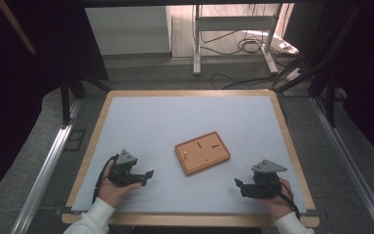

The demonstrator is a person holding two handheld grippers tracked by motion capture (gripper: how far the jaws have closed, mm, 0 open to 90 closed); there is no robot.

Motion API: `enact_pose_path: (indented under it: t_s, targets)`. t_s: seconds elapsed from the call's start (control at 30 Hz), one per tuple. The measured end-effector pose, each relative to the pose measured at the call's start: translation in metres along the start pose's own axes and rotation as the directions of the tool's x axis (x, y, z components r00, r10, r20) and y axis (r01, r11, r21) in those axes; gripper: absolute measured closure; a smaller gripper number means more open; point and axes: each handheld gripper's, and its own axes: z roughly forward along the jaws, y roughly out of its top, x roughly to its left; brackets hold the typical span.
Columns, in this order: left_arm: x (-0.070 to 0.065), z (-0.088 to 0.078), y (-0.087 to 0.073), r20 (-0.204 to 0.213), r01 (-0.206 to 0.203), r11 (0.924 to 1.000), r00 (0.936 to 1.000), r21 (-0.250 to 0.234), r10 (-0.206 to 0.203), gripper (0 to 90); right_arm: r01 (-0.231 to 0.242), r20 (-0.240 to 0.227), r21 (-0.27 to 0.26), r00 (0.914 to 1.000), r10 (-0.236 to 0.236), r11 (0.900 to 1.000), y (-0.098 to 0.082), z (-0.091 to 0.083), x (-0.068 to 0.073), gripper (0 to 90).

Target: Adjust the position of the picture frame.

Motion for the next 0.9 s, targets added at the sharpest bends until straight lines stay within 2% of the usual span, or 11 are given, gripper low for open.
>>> enact_pose_path:
  t_s: [0.2,0.33,0.67,0.9]
  targets:
    - [-0.0022,-0.0002,0.0004,-0.016,-0.014,0.9999,0.9998,-0.002,0.014,18.5,-0.017,-0.016,-0.003,0.9997,0.017,1.000,-0.0008,0.0015,-0.0046,14.0]
    - [-0.0049,-0.0008,0.0001,-0.007,-0.031,0.9995,0.9995,0.005,0.031,19.5,-0.001,-0.023,0.004,0.9997,0.001,1.000,-0.0014,0.0011,-0.0037,13.4]
    - [-0.0067,-0.0026,0.0019,0.001,-0.026,0.9997,0.9997,-0.001,0.026,21.4,0.009,-0.023,0.014,0.9997,-0.009,1.000,-0.0006,0.0016,0.0014,13.1]
    - [-0.0068,-0.0033,0.0055,-0.027,-0.025,0.9997,0.9993,-0.004,0.025,21.5,-0.003,-0.032,0.028,0.9995,0.004,1.000,-0.0026,0.0029,-0.0005,13.1]
